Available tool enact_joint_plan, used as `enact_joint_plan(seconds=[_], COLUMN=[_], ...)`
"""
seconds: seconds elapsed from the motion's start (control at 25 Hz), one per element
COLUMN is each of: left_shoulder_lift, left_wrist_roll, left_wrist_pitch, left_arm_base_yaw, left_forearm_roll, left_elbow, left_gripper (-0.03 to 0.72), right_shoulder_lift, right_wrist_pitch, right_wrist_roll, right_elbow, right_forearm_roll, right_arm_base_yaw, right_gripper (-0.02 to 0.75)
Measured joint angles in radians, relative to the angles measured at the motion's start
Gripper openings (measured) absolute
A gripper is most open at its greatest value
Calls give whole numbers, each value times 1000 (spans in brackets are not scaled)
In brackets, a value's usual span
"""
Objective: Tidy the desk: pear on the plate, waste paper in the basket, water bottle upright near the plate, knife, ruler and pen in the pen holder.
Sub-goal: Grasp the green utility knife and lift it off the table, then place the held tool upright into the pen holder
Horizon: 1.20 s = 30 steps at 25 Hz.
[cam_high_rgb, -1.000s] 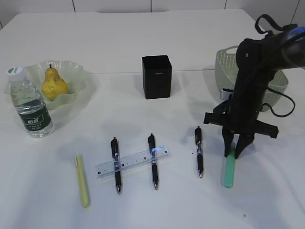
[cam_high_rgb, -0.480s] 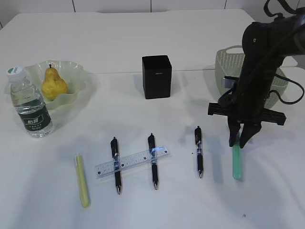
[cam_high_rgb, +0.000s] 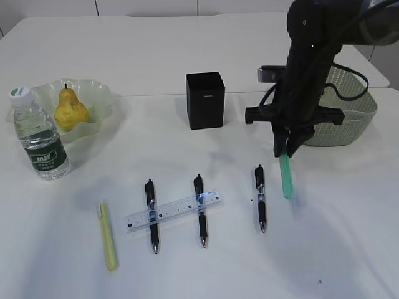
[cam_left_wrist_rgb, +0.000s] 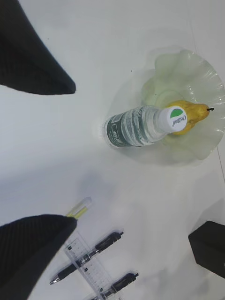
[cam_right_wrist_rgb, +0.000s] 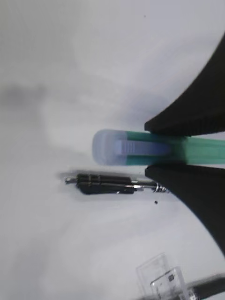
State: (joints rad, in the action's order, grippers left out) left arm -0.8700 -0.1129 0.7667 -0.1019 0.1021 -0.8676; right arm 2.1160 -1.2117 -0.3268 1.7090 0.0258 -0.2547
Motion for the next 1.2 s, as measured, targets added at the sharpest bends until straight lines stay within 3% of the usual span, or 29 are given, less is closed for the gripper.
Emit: enact_joint_plan(seconds=[0.4, 1.2], left_shoulder_lift=[0, 0], left_wrist_roll=[0, 0], left_wrist_pitch=[0, 0], left_arm_base_yaw=[0, 0], left_forearm_roll=[0, 0], left_elbow=[0, 0], left_gripper=[555, 520], right_shoulder_lift=[0, 0], right_wrist_pitch=[18, 661], right_wrist_roll=[38, 169], right_elbow=[176, 180], right_forearm_roll=[-26, -26], right_arm_base_yaw=[-8, -8], right_gripper=[155, 155])
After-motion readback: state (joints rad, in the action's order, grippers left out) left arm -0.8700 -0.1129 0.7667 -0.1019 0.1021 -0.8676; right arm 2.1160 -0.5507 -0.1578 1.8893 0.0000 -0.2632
